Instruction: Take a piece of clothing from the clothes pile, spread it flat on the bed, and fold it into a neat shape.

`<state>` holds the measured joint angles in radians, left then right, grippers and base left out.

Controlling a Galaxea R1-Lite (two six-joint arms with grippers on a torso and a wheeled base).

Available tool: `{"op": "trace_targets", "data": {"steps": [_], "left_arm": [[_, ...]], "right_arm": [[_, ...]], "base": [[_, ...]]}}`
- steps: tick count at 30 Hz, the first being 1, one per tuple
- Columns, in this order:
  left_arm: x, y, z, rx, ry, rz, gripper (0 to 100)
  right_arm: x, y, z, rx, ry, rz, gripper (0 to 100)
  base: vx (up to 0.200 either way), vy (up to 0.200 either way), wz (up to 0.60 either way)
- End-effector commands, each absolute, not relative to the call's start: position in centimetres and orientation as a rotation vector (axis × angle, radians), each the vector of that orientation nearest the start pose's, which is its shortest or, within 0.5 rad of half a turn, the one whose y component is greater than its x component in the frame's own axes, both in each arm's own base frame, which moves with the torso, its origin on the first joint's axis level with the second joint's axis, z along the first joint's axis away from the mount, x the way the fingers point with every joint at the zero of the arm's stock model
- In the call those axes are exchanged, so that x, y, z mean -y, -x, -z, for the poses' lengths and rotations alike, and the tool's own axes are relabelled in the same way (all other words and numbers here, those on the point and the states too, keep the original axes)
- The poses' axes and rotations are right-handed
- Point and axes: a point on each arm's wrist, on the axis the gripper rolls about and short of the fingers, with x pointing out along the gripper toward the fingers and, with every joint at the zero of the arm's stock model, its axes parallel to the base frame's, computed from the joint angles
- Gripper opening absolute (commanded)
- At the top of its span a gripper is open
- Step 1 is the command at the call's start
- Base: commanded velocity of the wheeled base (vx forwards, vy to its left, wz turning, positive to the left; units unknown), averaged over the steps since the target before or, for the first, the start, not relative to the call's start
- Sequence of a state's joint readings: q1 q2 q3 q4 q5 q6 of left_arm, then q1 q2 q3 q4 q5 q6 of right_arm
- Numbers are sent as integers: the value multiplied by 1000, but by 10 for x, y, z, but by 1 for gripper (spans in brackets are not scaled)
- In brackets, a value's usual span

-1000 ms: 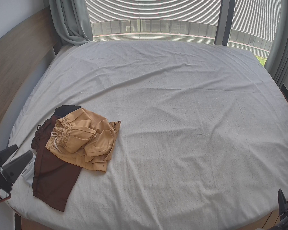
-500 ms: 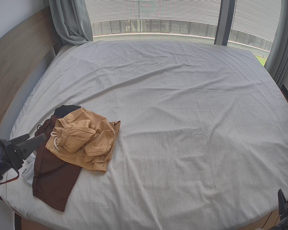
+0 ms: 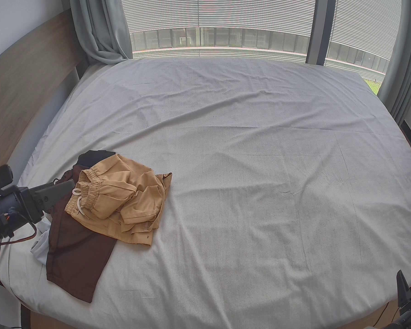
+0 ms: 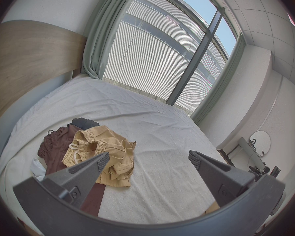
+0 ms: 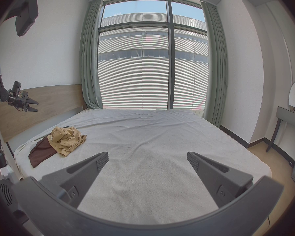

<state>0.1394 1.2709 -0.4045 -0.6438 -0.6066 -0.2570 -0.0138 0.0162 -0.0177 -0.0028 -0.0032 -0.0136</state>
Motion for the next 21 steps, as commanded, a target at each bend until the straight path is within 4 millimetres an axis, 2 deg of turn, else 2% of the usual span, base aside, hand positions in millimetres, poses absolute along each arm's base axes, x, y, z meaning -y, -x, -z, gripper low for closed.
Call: {"op": "trace_targets", "data": {"steps": [1,15,21], "left_arm": [[-20,-200,-168,-322,360,422,100],[-36,-235,-163,-347,387,438,100],[-38,-247,-152,-387,401,457,100]], "right_arm": [[0,23,-76,3,14,17,100],[0,23,-76,3,15,15,100],[0,23,-76,3,14,15,100]], "base": [[0,0,0],[0,0,0],[0,0,0]]}}
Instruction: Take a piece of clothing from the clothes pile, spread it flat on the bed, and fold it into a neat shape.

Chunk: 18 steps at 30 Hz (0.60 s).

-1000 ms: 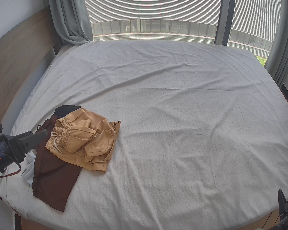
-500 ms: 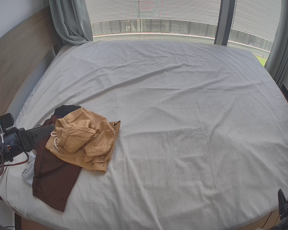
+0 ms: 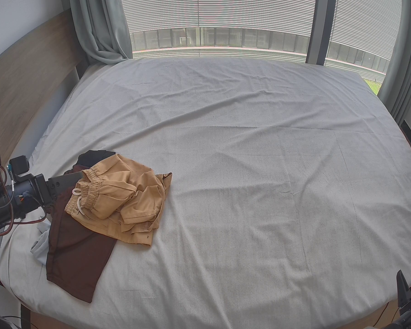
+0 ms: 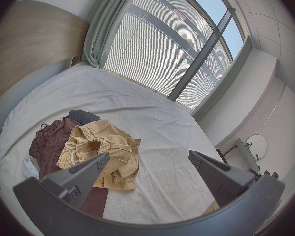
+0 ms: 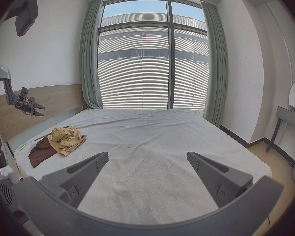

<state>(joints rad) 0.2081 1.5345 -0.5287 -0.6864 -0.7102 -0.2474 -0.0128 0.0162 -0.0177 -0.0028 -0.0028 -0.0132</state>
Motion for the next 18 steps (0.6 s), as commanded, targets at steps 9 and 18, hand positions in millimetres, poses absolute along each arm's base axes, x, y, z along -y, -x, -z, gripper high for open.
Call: {"op": "trace_targets", "data": {"steps": [9,18], "left_arm": [[-46,-276,-132,-425,367,460,100],[-50,-297,-121,-445,378,474,100]], "right_arm": [[0,23,-76,3,15,15,100],[0,23,-76,3,14,15,100]], "base": [[0,0,0],[0,0,0]]}}
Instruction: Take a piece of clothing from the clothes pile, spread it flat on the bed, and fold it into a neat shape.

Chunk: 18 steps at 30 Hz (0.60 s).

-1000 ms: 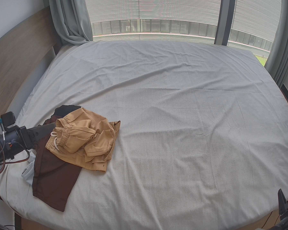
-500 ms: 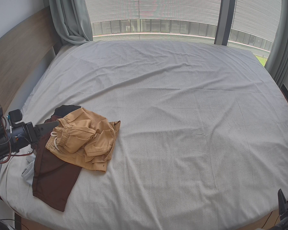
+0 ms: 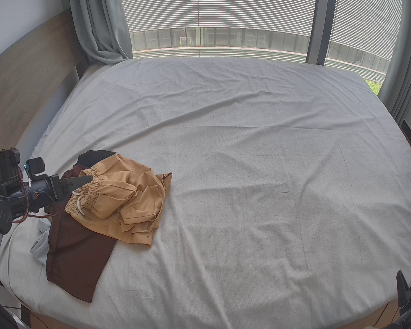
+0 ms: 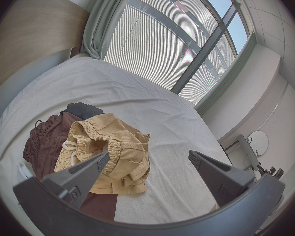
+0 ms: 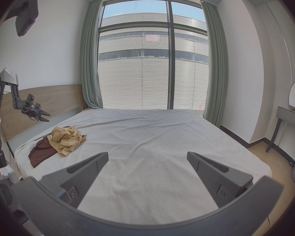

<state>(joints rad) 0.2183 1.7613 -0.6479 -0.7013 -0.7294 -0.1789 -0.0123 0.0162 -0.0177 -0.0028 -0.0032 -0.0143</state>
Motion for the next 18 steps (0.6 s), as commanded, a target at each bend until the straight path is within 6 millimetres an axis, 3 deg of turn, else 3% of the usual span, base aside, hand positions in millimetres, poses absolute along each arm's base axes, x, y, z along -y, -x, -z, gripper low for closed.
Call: {"op": "trace_targets", "data": {"steps": [1,18], "left_arm": [[-51,-299,-118,-453,381,475,100],[-57,-325,-92,-467,348,495,100]], "right_arm": [[0,23,-76,3,14,14,100],[0,23,-76,3,12,15,100]], "base": [[0,0,0],[0,0,0]]}}
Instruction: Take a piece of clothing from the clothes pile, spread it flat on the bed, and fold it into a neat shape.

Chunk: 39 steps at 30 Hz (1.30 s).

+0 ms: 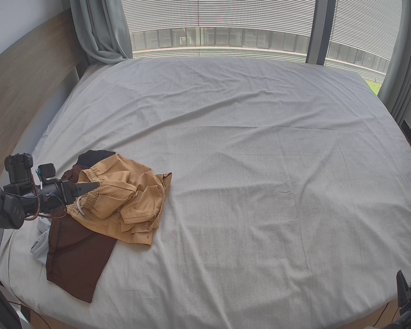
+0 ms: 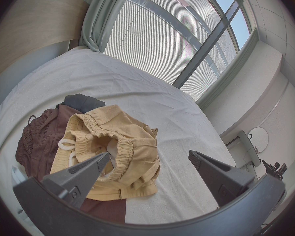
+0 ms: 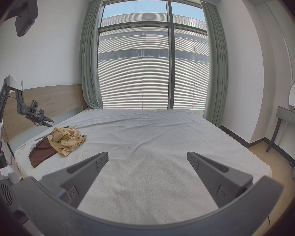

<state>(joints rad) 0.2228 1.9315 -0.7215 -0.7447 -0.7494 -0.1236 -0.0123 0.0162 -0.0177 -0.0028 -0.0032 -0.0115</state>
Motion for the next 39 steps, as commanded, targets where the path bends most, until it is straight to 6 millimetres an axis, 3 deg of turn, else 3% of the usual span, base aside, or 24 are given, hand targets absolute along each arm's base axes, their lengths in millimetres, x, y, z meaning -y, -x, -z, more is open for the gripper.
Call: {"op": "trace_targets", "data": {"steps": [1,10,29,39], "left_arm": [[-57,-330,-89,-459,346,500,100],[-57,-344,-81,-462,346,523,100],[-30,-354,-62,-473,333,647,100],[-30,-359,-54,-445,320,654,100]], "right_arm": [[0,23,-76,3,12,15,100],[0,23,-76,3,12,15,100],[0,23,-76,3,11,15,100],[0,23,-76,3,11,14,100]], "base": [[0,0,0],[0,0,0],[0,0,0],[0,0,0]]}}
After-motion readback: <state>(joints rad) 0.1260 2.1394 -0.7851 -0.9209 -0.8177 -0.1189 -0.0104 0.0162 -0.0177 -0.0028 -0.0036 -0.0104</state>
